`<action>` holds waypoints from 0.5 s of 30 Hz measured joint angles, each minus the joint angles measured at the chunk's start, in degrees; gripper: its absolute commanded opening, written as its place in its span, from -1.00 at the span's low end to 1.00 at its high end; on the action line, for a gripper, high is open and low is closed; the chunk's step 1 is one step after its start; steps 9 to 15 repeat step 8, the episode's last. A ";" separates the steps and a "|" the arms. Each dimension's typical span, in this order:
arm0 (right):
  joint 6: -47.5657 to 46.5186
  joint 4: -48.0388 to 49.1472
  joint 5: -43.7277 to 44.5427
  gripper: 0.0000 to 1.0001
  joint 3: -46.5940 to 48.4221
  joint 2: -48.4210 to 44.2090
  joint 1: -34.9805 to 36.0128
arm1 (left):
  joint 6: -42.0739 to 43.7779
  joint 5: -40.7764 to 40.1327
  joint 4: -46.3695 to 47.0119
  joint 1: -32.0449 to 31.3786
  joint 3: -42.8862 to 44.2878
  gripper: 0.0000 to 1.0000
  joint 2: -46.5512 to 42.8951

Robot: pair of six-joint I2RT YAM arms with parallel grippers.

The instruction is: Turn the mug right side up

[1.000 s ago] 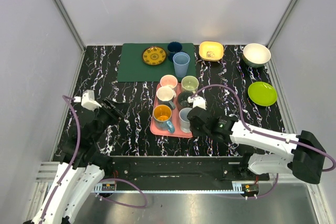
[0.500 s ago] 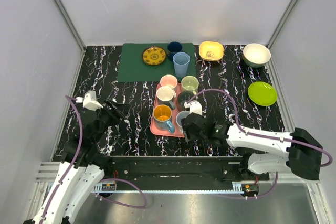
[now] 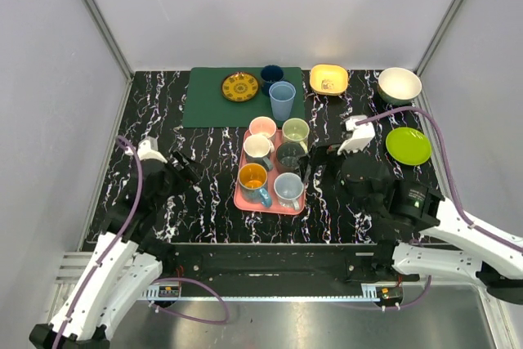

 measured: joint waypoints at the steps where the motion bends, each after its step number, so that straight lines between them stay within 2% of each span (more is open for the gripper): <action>1: -0.44 -0.42 1.97 1.00 0.92 0.00 -0.48 | 0.26 -0.15 -0.50 0.00 0.72 0.69 1.60; 6: -1.20 -2.64 7.41 1.00 -0.02 2.14 -5.53 | 1.86 -0.11 -0.83 0.00 3.04 0.55 5.42; 8: -1.18 -3.02 7.63 1.00 -2.16 2.25 -7.13 | 2.56 -0.07 -0.81 0.00 3.06 0.64 5.40; 15: -1.18 -3.02 7.63 1.00 -2.16 2.25 -7.13 | 2.56 -0.07 -0.81 0.00 3.06 0.64 5.40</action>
